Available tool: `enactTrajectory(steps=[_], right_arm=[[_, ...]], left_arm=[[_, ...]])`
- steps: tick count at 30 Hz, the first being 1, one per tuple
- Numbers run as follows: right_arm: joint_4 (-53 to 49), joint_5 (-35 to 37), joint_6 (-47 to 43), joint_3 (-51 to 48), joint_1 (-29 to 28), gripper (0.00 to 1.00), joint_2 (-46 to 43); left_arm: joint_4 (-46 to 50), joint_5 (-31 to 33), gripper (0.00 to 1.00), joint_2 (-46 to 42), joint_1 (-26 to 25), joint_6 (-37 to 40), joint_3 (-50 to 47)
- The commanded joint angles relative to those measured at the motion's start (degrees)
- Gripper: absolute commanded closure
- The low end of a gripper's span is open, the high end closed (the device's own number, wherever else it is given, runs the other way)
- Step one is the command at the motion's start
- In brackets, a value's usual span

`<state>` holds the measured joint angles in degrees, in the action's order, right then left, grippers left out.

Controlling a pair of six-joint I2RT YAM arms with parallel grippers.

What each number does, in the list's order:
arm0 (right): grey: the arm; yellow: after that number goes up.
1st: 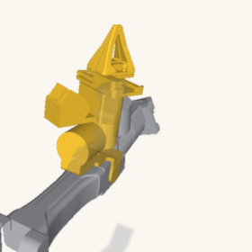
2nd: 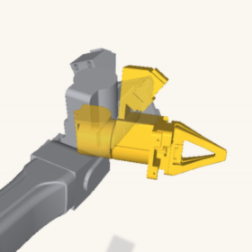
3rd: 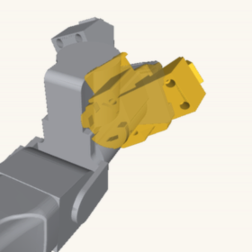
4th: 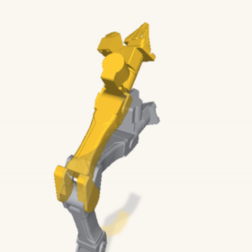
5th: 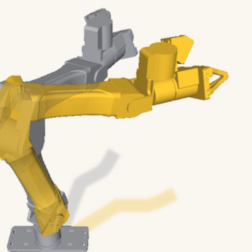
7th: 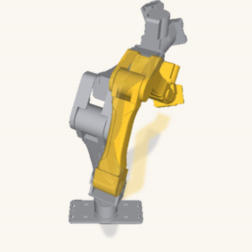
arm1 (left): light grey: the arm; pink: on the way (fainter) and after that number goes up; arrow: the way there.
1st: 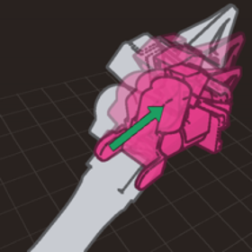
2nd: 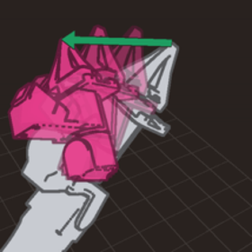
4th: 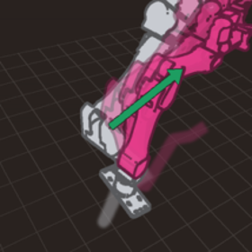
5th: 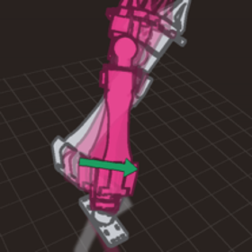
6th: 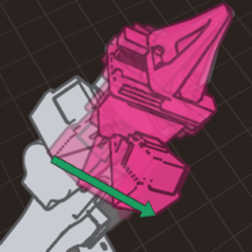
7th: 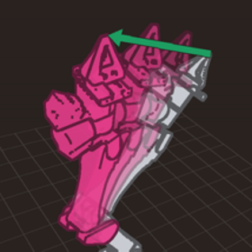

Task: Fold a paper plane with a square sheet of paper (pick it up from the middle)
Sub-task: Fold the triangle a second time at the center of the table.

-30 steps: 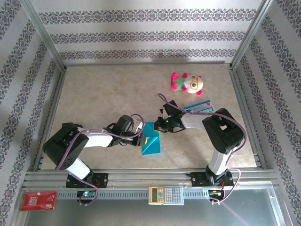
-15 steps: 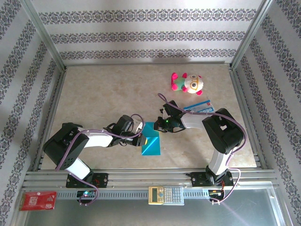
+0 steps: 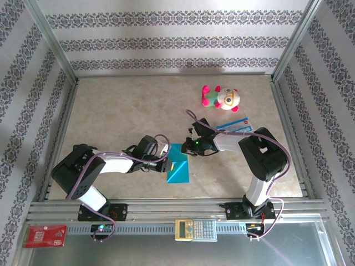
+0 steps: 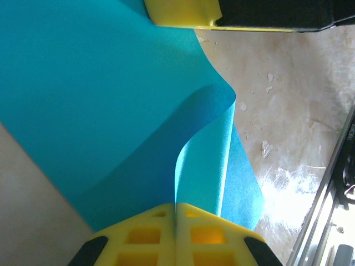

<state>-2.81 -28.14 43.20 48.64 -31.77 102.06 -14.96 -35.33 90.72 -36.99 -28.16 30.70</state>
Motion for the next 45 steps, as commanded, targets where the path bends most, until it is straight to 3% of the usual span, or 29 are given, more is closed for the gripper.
enactTrajectory(steps=[1,30,45], right_arm=[[-3.36,3.05,-1.19,-0.32,-0.57,0.90,2.15],[-3.15,3.19,-0.88,-0.94,-0.84,0.91,2.35],[-3.12,3.27,-0.92,-1.05,-0.90,0.91,2.34]], left_arm=[[0.69,0.94,0.92,-0.41,1.22,0.17,-0.77],[-1.57,-1.23,0.89,2.27,1.48,-1.10,-0.02],[-1.97,-2.65,0.95,2.02,1.27,-1.78,0.55]])
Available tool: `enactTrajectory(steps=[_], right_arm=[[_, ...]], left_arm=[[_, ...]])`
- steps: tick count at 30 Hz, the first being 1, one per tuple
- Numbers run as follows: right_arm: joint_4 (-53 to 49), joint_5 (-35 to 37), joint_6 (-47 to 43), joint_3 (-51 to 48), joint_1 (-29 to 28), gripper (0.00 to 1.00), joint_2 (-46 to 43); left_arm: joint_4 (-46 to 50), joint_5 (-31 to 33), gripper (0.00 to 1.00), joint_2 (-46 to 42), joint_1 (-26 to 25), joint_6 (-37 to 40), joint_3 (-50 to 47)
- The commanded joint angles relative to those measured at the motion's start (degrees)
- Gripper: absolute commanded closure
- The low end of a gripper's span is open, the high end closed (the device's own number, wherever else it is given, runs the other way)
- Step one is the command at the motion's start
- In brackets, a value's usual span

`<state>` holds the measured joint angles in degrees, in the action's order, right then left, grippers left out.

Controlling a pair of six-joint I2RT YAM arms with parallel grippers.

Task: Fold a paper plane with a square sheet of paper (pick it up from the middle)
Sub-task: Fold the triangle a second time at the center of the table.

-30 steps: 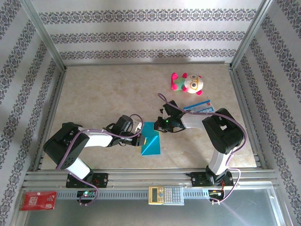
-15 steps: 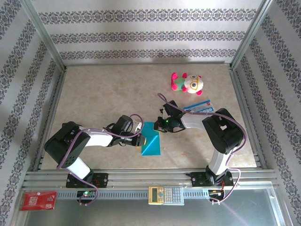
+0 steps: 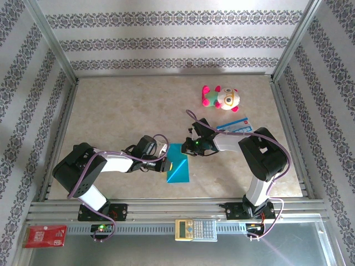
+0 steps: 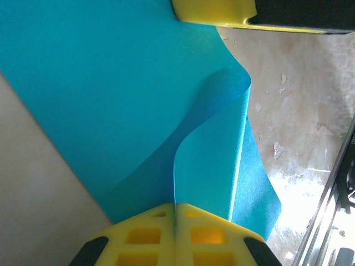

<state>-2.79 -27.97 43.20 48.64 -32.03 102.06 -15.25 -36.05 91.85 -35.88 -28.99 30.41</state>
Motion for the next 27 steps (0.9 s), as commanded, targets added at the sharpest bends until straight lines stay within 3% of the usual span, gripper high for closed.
enactTrajectory(steps=[1,27], right_arm=[[-3.15,3.10,-0.92,-1.02,-0.64,0.91,2.28],[-3.18,3.10,-0.76,-1.11,-0.84,0.91,2.44]], left_arm=[[-2.14,-2.19,0.95,0.72,0.12,-1.14,0.72],[0.19,-0.48,0.98,1.02,-0.16,-0.19,0.53]])
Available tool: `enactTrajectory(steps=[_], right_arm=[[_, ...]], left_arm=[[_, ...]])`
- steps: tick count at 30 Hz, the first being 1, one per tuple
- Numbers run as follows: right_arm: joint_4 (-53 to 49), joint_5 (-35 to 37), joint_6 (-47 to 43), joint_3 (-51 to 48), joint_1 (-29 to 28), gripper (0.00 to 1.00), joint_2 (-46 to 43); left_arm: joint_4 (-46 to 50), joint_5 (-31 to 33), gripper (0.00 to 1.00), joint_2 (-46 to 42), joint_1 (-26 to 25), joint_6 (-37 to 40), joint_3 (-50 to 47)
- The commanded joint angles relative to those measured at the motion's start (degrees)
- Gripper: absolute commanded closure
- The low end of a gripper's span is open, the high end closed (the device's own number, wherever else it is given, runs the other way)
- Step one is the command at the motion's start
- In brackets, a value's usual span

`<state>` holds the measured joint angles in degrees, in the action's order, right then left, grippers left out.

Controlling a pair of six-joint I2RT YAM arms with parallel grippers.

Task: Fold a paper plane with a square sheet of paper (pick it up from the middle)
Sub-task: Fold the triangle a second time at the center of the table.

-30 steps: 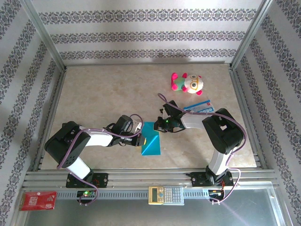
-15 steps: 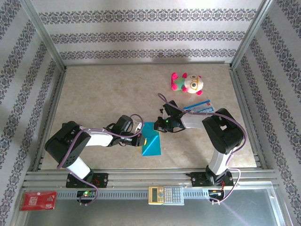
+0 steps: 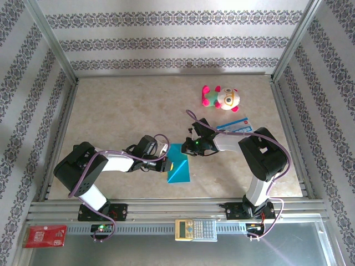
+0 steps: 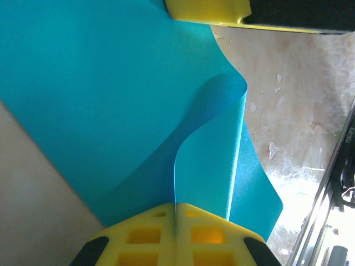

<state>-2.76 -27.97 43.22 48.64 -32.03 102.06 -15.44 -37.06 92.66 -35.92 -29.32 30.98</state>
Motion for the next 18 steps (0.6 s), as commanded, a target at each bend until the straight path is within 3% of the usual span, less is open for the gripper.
enactTrajectory(steps=[1,18], right_arm=[[-3.21,3.10,-0.86,-1.09,-0.84,0.91,2.44],[-3.30,3.14,-0.93,-0.92,-0.72,0.91,2.47]], left_arm=[[0.56,0.65,0.98,-0.02,-0.16,0.23,-0.21],[0.87,0.99,0.98,-1.43,-0.13,-0.22,-1.21]])
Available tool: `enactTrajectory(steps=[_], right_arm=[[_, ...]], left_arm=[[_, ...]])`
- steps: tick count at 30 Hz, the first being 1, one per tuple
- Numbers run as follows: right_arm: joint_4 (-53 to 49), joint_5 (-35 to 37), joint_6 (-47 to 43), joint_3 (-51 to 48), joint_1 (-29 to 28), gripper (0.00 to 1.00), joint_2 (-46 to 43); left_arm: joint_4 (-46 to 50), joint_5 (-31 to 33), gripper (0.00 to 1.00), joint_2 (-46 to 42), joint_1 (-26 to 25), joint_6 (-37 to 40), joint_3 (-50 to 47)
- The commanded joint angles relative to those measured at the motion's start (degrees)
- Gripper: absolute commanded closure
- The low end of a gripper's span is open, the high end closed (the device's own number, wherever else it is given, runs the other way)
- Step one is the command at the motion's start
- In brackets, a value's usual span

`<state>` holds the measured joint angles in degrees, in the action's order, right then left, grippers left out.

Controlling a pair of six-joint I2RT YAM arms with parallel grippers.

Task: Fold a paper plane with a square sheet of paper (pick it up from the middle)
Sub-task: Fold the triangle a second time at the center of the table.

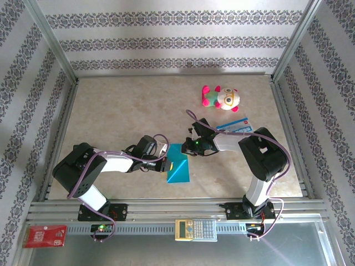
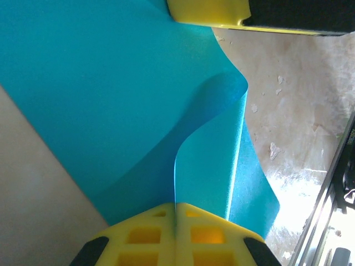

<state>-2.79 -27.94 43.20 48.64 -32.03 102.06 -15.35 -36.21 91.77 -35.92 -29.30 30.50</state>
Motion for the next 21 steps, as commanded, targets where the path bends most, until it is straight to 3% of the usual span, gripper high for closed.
enactTrajectory(steps=[1,21], right_arm=[[-3.20,3.08,-0.85,-0.97,-0.75,0.91,2.52],[-3.78,2.12,-1.00,0.75,-0.59,0.86,1.48]], left_arm=[[0.77,0.35,0.98,-0.36,-0.16,-0.32,-0.86],[1.38,2.08,1.00,2.06,-0.12,-0.30,-1.93]])
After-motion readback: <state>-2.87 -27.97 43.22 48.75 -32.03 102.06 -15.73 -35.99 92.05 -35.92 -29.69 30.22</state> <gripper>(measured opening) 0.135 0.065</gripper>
